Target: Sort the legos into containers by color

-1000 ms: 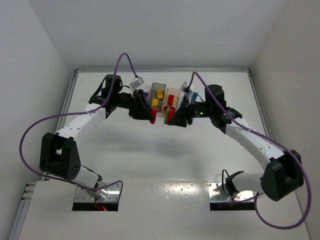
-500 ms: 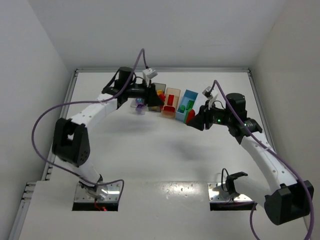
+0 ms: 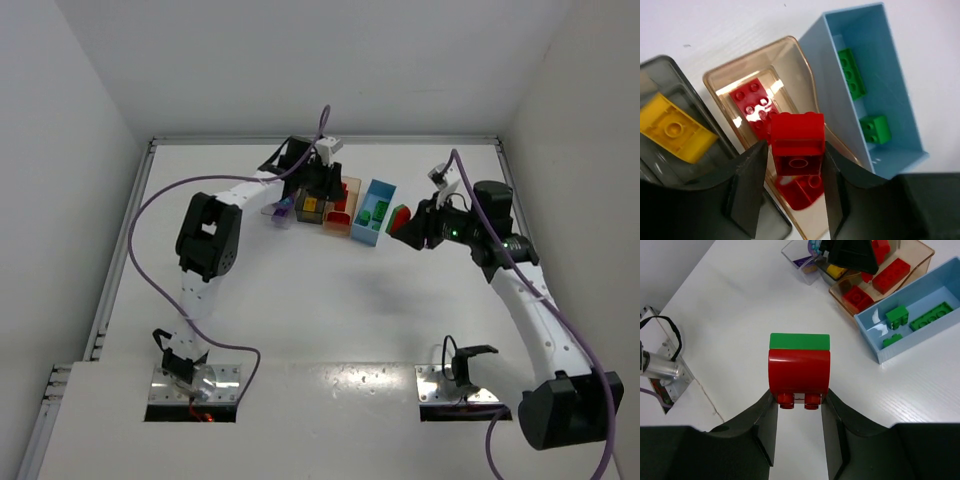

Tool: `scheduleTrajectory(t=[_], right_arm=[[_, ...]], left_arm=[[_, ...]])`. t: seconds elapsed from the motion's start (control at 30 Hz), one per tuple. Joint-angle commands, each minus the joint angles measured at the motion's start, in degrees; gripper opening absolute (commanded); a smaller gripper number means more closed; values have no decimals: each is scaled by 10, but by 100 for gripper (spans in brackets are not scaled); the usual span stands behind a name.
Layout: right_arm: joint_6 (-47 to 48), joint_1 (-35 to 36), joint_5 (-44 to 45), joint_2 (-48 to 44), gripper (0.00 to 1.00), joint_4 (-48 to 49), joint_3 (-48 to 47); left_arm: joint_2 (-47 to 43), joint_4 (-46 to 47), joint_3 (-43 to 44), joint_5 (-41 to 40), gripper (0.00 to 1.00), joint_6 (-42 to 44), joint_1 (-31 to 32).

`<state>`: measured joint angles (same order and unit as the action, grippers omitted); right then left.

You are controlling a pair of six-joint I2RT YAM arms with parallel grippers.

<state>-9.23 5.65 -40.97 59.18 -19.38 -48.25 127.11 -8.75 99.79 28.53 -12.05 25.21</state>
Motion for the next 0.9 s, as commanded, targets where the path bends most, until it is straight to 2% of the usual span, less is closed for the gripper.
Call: scheduleTrajectory(t=[0.0, 0.03, 0.13, 0.23, 0.27, 0.3, 0.37, 0.4, 0.43, 0.47, 0.5, 0.57, 0.67, 0.7, 0.73, 0.8, 0.87], right_arm=[[5, -6, -20, 6, 0, 7, -32], [5, -6, -28, 11, 0, 14, -37], [5, -6, -59, 31, 0, 20, -37], [16, 1, -94, 63, 0, 25, -49], [22, 1, -105, 73, 0, 25, -56], [22, 1, -116, 81, 0, 25, -56], [22, 1, -148, 110, 0, 32, -70], [29, 1, -160, 122, 0, 32, -76], [29, 1, -180, 132, 0, 32, -89], [29, 6, -190, 156, 0, 32, -96], [29, 6, -209, 168, 0, 32, -110], [29, 6, -224, 187, 0, 38, -122], [29, 18, -245, 212, 0, 45, -143], [29, 18, -257, 219, 0, 45, -155], [24, 24, -257, 226, 0, 45, -155], [19, 31, -265, 226, 0, 45, -163], [12, 45, -265, 226, 0, 51, -168]], left_arm=[[9, 7, 58, -37, 53, 3, 4], [14, 7, 63, -31, 64, 3, 4], [7, 14, 63, 40, 73, -10, -2], [-61, 107, -14, 166, 76, -63, -13], [-84, 195, -44, 195, 78, -89, -23], [-125, 243, -99, 261, 78, -153, -33], [-147, 356, -131, 337, 78, -229, -39], [-152, 395, -154, 371, 78, -315, -39], [-165, 445, -172, 422, 78, -366, -39], [-175, 503, -195, 436, 78, -417, -39], [-186, 634, -245, 444, 78, -512, -39], [-211, 706, -272, 458, 79, -563, -32], [-234, 654, -277, 467, 79, -513, -18], [-246, 584, -277, 467, 79, -486, -11], [-246, 549, -271, 467, 79, -429, -6], [-253, 483, -266, 467, 79, -388, -6], [-253, 461, -251, 461, 79, -359, -6]])
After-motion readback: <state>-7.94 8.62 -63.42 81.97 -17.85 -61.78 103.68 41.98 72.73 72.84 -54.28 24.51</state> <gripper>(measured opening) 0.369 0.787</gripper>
